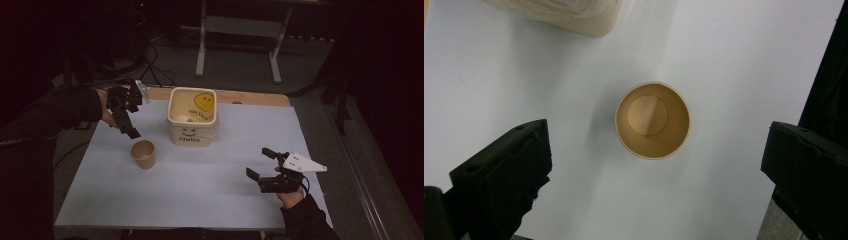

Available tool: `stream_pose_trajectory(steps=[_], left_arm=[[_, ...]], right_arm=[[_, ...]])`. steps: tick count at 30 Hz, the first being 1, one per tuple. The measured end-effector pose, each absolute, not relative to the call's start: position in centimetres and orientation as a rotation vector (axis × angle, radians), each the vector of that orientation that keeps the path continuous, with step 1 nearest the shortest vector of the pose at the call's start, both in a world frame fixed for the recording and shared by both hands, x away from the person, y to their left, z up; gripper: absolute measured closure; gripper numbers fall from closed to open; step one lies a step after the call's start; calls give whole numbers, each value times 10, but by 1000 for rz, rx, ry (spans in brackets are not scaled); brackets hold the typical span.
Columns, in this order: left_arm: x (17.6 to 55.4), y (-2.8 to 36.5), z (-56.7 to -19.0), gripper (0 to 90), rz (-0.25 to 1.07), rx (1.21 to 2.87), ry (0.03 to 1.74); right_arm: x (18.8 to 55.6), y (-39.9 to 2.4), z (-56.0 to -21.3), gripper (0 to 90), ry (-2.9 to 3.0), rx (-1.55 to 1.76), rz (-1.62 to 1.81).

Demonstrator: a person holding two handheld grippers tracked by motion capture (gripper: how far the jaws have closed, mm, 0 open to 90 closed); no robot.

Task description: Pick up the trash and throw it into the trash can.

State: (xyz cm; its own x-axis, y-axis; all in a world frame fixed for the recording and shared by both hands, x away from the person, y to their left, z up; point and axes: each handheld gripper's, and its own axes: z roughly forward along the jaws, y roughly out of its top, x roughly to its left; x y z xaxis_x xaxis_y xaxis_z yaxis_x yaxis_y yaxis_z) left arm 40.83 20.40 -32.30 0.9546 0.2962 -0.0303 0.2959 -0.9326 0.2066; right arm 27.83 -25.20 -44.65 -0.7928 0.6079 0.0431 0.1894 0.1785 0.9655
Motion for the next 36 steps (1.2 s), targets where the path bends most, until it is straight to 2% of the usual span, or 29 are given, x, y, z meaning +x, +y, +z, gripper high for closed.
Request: stream_pose_trajectory(steps=[6,21,36], left_arm=[[405,202,-331,10,-43,2923,451],[399,198,-361,7,-50,2921,427],[400,199,-398,7,-68,2923,478]], right_arm=[[279,-251,-447,96,2118,745,1652],[276,-252,-446,96,2118,732,1655],[275,-251,-446,96,2123,724,1654]])
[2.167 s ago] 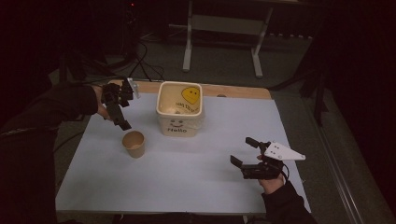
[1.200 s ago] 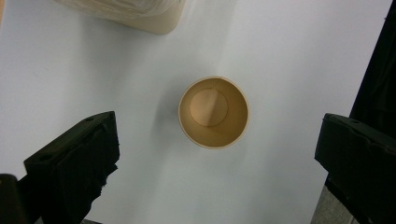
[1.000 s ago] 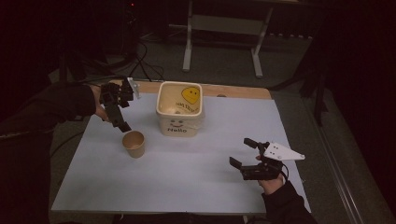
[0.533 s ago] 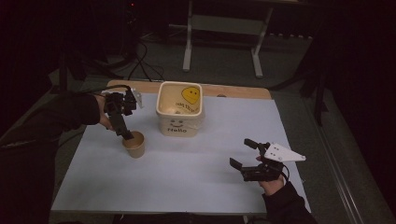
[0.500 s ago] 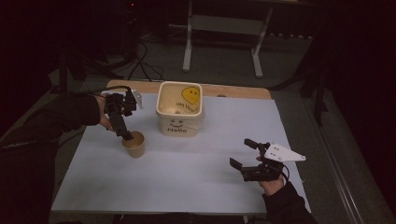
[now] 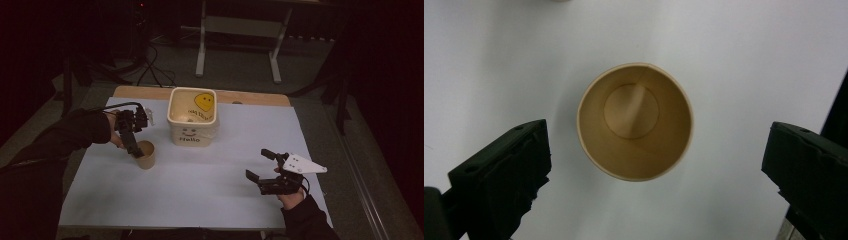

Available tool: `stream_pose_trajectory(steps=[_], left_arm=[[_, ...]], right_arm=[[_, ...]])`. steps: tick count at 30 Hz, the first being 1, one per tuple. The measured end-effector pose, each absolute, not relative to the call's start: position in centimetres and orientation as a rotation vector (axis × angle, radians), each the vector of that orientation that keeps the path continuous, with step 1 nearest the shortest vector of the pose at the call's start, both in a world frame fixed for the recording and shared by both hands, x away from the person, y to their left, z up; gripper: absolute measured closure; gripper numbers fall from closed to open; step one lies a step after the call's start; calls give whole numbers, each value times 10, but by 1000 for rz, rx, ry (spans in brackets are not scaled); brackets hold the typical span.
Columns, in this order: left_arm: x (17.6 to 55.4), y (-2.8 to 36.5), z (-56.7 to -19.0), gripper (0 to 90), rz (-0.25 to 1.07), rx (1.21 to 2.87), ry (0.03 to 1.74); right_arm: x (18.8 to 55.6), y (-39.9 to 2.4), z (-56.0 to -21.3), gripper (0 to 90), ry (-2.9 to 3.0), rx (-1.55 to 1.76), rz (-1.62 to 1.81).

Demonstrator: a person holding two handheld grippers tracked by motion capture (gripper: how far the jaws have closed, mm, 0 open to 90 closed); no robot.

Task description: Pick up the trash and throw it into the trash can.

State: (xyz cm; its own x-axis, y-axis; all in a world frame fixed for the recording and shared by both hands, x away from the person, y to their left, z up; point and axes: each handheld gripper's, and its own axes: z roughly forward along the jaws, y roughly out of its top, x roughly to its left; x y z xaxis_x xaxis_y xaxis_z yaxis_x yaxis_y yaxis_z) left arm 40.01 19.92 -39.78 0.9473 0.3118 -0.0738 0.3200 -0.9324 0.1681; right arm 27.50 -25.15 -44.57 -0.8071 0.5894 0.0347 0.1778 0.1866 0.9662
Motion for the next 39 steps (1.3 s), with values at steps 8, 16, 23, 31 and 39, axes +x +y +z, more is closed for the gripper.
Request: stream_pose_trajectory(steps=[8,16,23,31,39], left_arm=[[401,200,-421,7,-44,2903,473],[407,205,-432,7,-66,2885,524],[410,204,-441,7,-101,2873,536],[412,204,-453,8,-125,2879,541],[411,205,-463,24,-134,2889,544]], right_arm=[[275,-251,-446,97,2127,722,1654],[276,-251,-446,97,2132,720,1655],[276,-251,-447,97,2135,718,1657],[276,-251,-447,97,2137,716,1659],[276,-251,-447,97,2140,716,1656]])
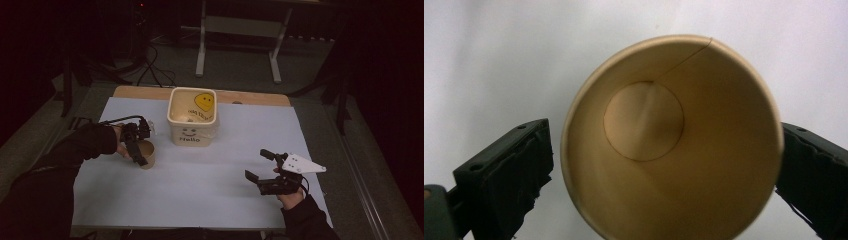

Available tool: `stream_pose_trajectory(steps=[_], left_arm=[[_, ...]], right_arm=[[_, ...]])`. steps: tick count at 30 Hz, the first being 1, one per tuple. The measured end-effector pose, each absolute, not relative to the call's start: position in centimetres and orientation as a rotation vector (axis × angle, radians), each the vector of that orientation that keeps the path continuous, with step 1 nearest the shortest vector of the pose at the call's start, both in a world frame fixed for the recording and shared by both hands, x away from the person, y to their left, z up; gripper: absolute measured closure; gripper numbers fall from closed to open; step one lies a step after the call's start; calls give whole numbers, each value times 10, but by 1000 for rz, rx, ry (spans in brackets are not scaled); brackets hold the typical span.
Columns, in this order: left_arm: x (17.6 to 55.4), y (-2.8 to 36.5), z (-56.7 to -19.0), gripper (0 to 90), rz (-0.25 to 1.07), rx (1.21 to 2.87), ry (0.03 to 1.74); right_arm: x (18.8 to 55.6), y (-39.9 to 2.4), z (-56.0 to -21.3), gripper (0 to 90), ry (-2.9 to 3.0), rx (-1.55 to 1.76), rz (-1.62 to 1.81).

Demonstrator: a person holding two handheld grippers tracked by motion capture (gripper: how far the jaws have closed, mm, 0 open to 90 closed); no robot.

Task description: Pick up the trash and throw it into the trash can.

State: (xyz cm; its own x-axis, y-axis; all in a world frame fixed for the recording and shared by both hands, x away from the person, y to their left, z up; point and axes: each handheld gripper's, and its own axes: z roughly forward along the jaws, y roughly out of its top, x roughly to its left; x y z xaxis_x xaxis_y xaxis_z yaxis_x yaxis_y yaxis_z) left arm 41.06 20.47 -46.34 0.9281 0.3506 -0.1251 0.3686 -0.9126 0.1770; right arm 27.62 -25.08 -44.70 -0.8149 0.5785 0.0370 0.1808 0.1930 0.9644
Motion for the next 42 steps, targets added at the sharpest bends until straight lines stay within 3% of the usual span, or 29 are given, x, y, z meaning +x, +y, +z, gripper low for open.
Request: stream_pose_trajectory(steps=[13,42], left_arm=[[412,206,-462,217,-160,2860,523],[410,206,-408,249,-168,2847,491]], right_arm=[[276,-251,-447,97,2141,717,1655],[276,-250,-448,97,2143,721,1657]])
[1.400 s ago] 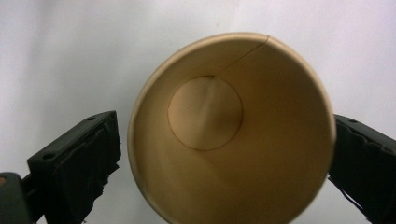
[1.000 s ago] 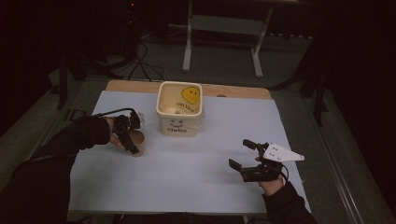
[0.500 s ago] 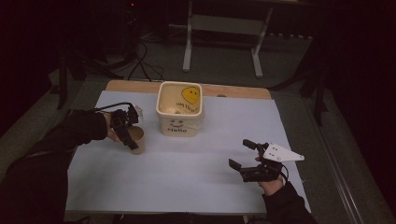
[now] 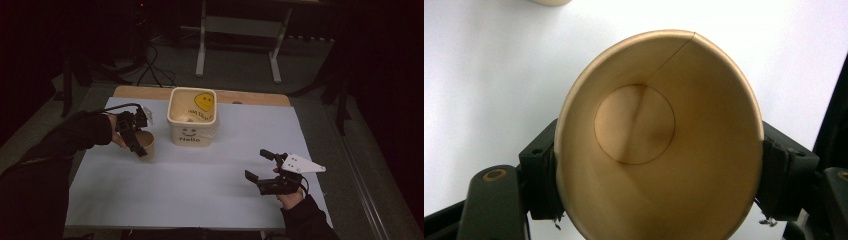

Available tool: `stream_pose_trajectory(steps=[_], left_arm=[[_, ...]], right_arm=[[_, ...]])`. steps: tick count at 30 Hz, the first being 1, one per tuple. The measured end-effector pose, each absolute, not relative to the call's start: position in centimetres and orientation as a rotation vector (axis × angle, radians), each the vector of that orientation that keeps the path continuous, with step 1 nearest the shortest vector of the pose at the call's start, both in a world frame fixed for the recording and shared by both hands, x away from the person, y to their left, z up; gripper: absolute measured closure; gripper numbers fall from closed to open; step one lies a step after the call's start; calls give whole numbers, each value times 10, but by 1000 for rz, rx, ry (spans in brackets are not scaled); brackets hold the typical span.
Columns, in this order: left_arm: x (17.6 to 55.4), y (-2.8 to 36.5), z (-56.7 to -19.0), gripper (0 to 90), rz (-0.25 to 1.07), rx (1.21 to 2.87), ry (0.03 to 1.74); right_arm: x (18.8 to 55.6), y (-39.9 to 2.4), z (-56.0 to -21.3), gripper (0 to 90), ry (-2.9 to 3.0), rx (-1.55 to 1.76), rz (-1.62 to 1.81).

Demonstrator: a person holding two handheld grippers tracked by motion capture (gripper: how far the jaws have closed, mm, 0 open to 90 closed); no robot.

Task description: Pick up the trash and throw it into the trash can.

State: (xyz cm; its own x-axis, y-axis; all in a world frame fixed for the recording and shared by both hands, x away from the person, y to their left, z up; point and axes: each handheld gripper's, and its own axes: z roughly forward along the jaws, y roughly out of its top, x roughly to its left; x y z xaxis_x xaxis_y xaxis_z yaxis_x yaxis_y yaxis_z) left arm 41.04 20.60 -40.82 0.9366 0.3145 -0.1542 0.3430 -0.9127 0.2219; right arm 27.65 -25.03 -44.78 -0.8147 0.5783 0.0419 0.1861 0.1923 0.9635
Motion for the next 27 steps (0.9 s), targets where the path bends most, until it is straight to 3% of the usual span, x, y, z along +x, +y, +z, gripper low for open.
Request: stream_pose_trajectory(steps=[27], left_arm=[[411,194,-346,262,-121,2849,421]], right_arm=[[277,-250,-448,97,2145,724,1655]])
